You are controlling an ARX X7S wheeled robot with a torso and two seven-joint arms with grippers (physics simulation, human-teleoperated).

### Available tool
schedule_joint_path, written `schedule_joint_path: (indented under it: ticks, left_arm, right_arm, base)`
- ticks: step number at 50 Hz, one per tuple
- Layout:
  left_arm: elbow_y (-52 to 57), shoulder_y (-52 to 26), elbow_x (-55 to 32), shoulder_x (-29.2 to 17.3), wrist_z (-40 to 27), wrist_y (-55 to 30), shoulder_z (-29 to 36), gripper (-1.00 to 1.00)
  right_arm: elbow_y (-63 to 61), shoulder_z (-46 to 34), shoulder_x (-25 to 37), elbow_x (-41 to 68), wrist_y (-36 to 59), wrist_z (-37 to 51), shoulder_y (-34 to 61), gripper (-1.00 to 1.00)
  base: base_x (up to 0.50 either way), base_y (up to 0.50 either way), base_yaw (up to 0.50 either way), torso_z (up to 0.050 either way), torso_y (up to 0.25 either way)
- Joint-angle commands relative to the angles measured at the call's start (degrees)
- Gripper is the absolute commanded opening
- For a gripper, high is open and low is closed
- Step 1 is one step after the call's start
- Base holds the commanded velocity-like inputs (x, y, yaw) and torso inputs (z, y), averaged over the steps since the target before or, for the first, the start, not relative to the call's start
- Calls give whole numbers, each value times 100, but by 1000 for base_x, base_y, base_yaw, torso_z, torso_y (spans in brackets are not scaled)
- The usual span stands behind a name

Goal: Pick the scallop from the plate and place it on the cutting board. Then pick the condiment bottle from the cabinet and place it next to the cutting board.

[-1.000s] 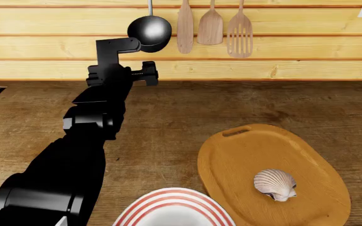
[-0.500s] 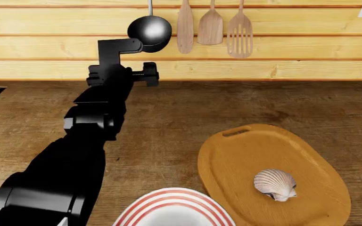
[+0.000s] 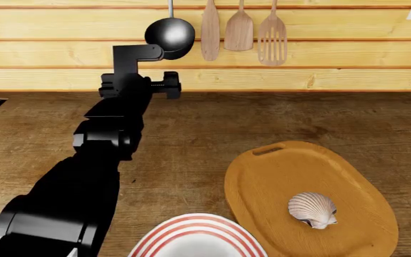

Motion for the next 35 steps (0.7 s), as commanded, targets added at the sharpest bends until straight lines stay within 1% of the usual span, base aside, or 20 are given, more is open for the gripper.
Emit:
schedule_joint_path:
  ticks: [1, 5, 9, 14, 19, 26, 35]
  left_arm:
    - [0, 8, -38, 0, -15, 9, 92, 100]
    - [0, 4, -35, 0, 0, 5, 70, 100]
    - [0, 5, -24, 0, -11, 12, 70, 100]
    - [0, 7, -45, 0, -25, 23, 109, 100]
    - [0, 12, -33, 0, -14, 32, 103, 100]
    - [0, 5, -75, 0, -17, 28, 155, 100]
    - [0, 10, -69, 0, -17, 34, 164, 100]
  right_arm:
    - [-651, 740, -447, -2217, 356, -1463, 30, -100]
    - [-899, 1027, -549, -2453, 687, -1887, 28, -100]
    - [-857, 1075, -657, -3150, 832, -2630, 32, -100]
    - [-726, 1168, -663, -3278, 832, -2867, 32, -100]
    - [-666, 1298, -662, -3064, 833, -2751, 32, -100]
    - [-765, 1247, -665, -3281, 833, -3049, 33, -100]
    - [-956, 1206, -665, -3324, 833, -3214, 33, -100]
  base:
    - [0, 0, 0, 0, 0]
    - [0, 0, 0, 0, 0]
    - [0, 0, 0, 0, 0]
    - [0, 0, 0, 0, 0]
    - [-500, 0, 0, 0, 0]
    - [-500, -9, 0, 0, 0]
    - [-500, -26, 0, 0, 0]
